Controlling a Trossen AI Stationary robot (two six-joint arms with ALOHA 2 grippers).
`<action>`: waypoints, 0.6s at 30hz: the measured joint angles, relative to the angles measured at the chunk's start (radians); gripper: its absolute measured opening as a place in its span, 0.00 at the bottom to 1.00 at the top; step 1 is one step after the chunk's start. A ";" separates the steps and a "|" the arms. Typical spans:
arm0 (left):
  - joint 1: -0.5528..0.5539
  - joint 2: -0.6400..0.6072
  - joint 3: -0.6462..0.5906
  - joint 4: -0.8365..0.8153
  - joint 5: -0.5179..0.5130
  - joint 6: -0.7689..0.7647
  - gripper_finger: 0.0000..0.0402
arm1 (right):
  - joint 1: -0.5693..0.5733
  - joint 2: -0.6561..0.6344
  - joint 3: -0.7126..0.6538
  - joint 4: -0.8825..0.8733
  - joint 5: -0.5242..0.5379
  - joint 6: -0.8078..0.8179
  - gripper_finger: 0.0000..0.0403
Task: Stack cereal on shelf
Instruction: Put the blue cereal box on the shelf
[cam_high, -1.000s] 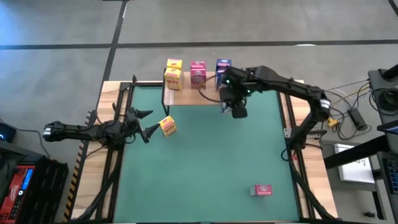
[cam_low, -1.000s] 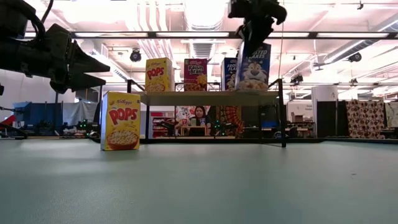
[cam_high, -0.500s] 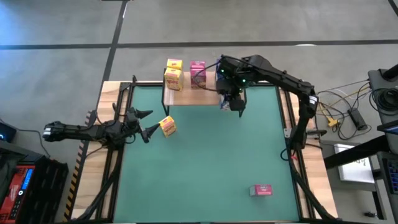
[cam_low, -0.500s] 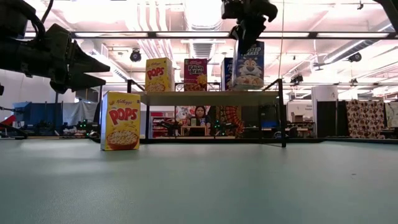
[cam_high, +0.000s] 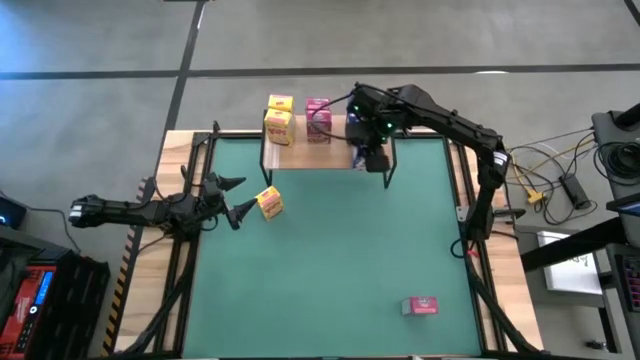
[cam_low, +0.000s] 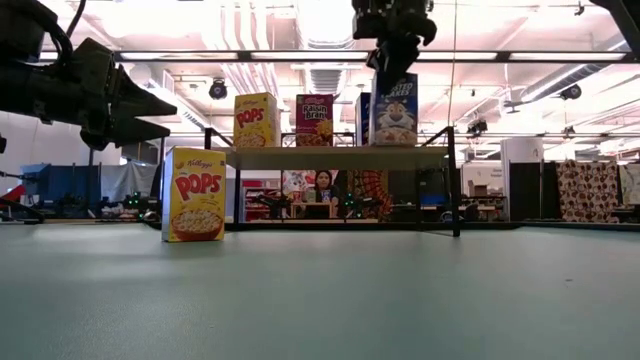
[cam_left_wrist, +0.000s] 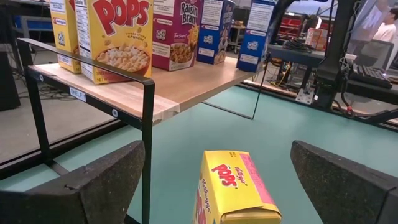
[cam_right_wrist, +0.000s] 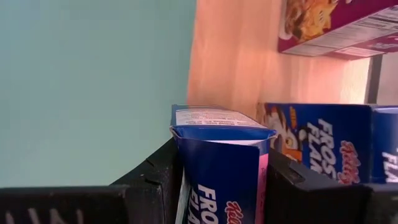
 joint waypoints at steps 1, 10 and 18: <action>0.000 0.000 0.000 0.000 0.000 0.000 0.96 | -0.003 0.003 0.000 0.006 0.000 0.005 0.35; 0.000 0.000 0.000 0.000 0.000 0.000 0.96 | -0.023 0.014 0.000 0.044 0.000 0.010 0.35; 0.000 0.000 0.000 0.000 0.000 0.000 0.96 | -0.024 0.014 0.000 0.058 0.000 -0.006 0.35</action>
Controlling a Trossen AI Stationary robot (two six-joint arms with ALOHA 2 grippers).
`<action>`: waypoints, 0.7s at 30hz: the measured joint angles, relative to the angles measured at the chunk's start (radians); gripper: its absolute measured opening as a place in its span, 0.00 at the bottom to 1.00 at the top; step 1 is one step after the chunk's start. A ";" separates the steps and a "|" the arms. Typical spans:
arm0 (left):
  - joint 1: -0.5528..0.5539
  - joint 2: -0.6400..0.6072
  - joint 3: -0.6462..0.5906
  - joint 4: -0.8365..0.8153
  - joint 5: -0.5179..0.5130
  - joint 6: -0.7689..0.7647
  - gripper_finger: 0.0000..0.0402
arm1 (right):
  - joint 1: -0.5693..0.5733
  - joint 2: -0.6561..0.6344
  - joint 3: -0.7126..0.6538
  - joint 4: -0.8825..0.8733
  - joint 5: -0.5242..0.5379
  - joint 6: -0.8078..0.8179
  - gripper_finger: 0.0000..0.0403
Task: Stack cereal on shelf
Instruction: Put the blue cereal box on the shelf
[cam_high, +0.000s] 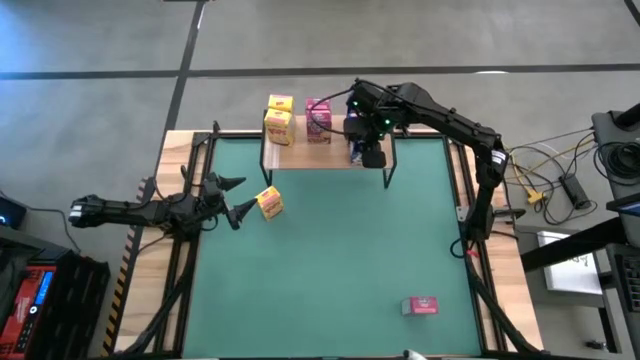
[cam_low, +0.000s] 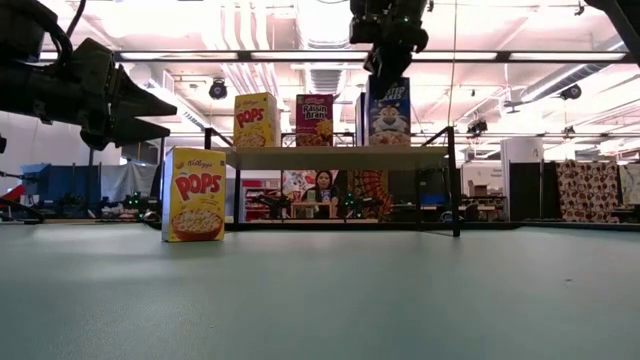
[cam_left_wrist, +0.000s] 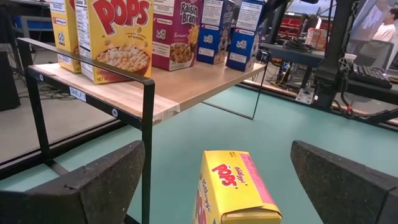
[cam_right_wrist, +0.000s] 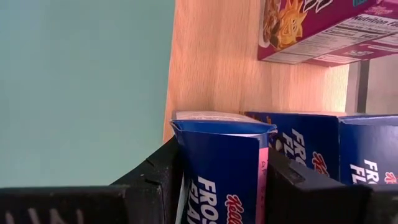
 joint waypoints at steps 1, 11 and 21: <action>0.000 0.000 0.000 0.000 0.000 0.000 0.96 | 0.000 0.000 0.000 0.002 0.000 -0.004 0.35; 0.000 0.000 0.000 0.000 0.000 0.000 0.96 | 0.000 0.000 -0.001 0.012 0.005 -0.034 0.35; 0.000 0.000 0.000 0.000 0.000 0.000 0.96 | 0.000 0.000 -0.001 0.013 0.005 -0.071 0.36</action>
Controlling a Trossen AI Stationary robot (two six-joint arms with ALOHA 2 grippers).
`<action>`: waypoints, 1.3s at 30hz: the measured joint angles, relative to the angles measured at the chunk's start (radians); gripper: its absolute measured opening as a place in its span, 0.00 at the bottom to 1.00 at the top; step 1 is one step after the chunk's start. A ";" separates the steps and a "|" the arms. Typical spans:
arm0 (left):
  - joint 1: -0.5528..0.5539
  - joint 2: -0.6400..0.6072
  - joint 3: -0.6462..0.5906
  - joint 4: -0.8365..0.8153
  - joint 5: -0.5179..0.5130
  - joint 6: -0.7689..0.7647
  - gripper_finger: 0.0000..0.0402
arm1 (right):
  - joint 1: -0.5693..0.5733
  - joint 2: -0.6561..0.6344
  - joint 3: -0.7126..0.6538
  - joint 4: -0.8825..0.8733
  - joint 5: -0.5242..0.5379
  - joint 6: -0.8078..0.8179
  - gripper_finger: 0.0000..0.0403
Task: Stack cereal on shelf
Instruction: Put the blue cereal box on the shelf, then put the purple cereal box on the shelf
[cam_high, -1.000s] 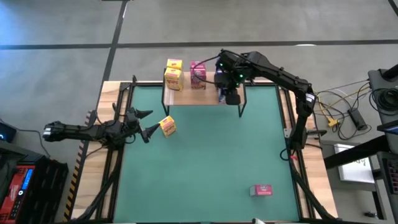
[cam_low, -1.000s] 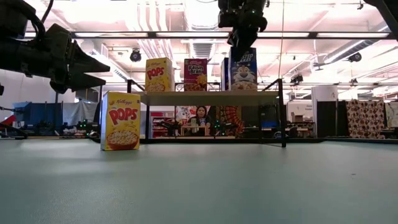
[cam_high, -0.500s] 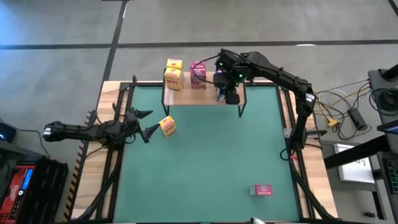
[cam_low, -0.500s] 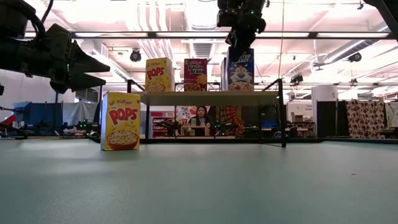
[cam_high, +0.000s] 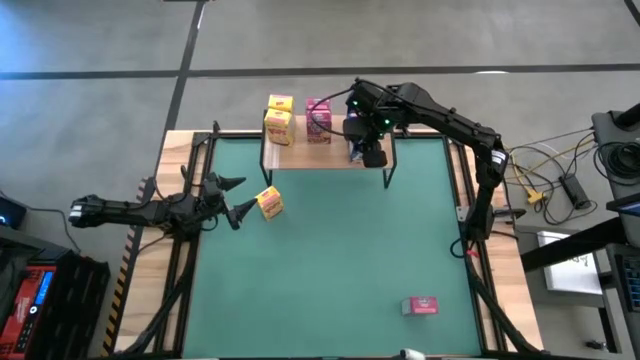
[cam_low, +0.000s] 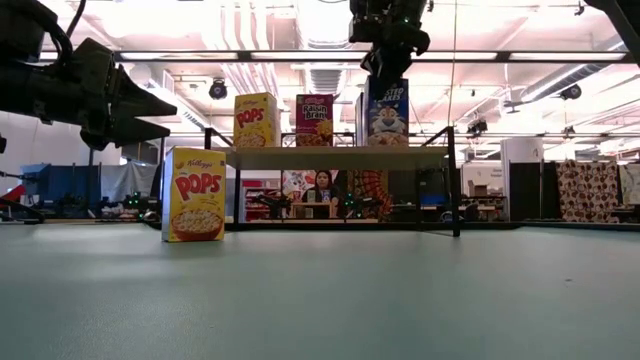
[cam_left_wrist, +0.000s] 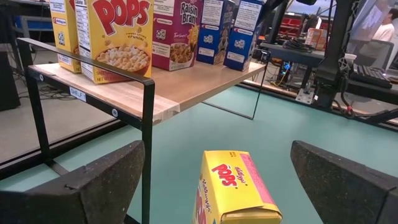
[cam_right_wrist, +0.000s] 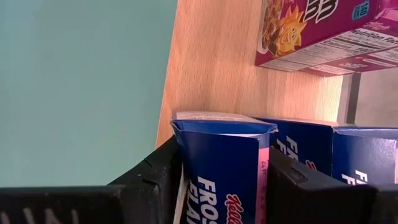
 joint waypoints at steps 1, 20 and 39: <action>0.000 0.000 0.000 0.000 0.000 0.000 0.96 | 0.000 0.000 0.000 0.000 0.000 0.000 0.37; 0.000 0.000 0.000 0.000 0.000 0.000 0.96 | 0.000 -0.020 0.000 0.000 0.000 0.094 0.70; 0.000 0.000 0.000 0.000 0.000 0.000 0.96 | 0.010 -0.157 0.000 0.022 -0.002 0.172 0.77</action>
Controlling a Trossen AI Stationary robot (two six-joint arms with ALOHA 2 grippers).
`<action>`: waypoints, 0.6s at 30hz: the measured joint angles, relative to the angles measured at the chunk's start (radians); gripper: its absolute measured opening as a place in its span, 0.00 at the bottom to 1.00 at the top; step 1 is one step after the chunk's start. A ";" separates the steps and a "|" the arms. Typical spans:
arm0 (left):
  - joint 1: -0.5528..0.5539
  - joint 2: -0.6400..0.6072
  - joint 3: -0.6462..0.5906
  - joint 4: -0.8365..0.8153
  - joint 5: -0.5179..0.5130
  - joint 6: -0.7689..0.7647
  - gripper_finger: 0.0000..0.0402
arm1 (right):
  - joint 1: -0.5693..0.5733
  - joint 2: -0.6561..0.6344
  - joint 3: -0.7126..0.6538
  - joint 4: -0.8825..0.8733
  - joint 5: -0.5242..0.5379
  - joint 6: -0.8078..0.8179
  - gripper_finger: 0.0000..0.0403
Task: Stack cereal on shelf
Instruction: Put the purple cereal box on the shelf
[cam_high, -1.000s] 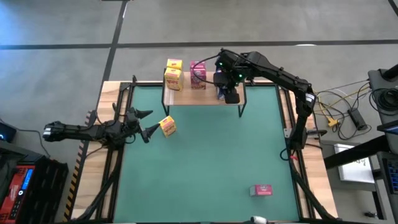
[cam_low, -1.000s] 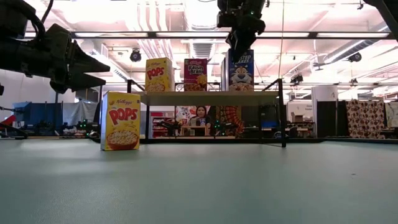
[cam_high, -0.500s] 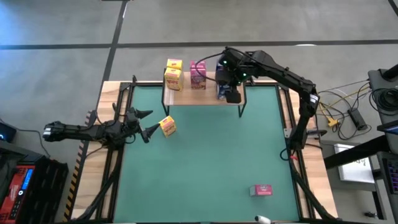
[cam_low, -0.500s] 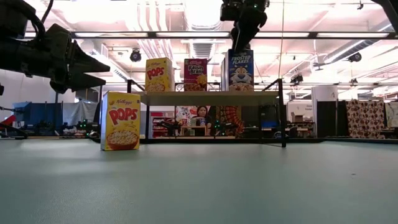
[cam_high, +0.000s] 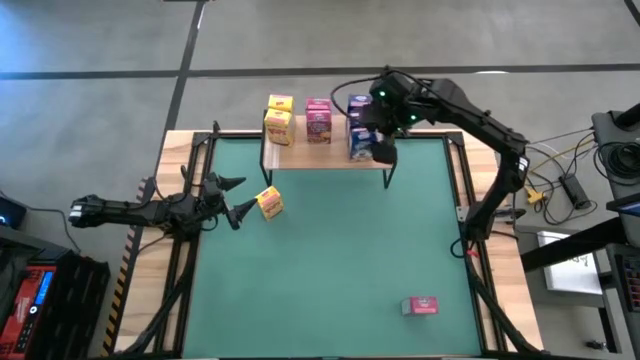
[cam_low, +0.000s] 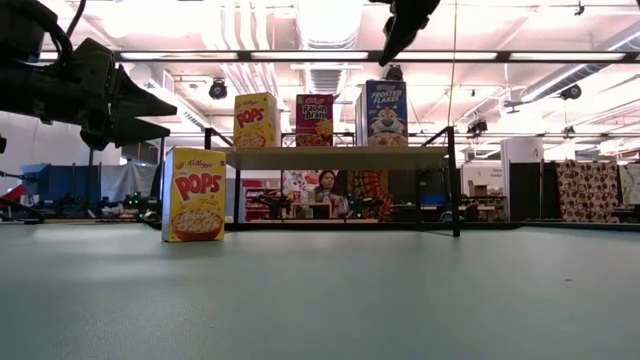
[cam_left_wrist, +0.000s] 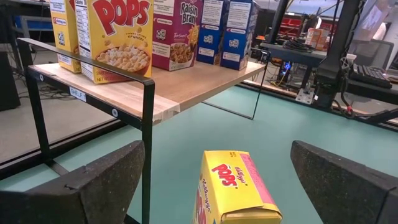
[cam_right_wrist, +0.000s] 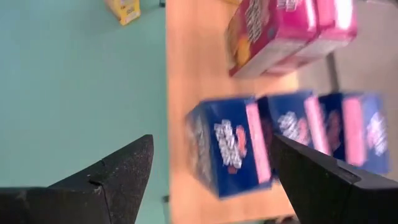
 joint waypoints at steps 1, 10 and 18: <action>0.000 0.000 0.000 0.000 0.000 0.000 0.96 | 0.003 -0.004 0.000 -0.016 -0.005 0.025 0.77; 0.000 0.000 0.000 0.000 0.000 0.000 0.96 | 0.130 -0.008 -0.037 -0.192 -0.103 0.157 0.77; 0.000 0.000 0.000 0.000 0.000 0.000 0.96 | 0.339 -0.008 -0.178 -0.201 -0.102 0.392 0.77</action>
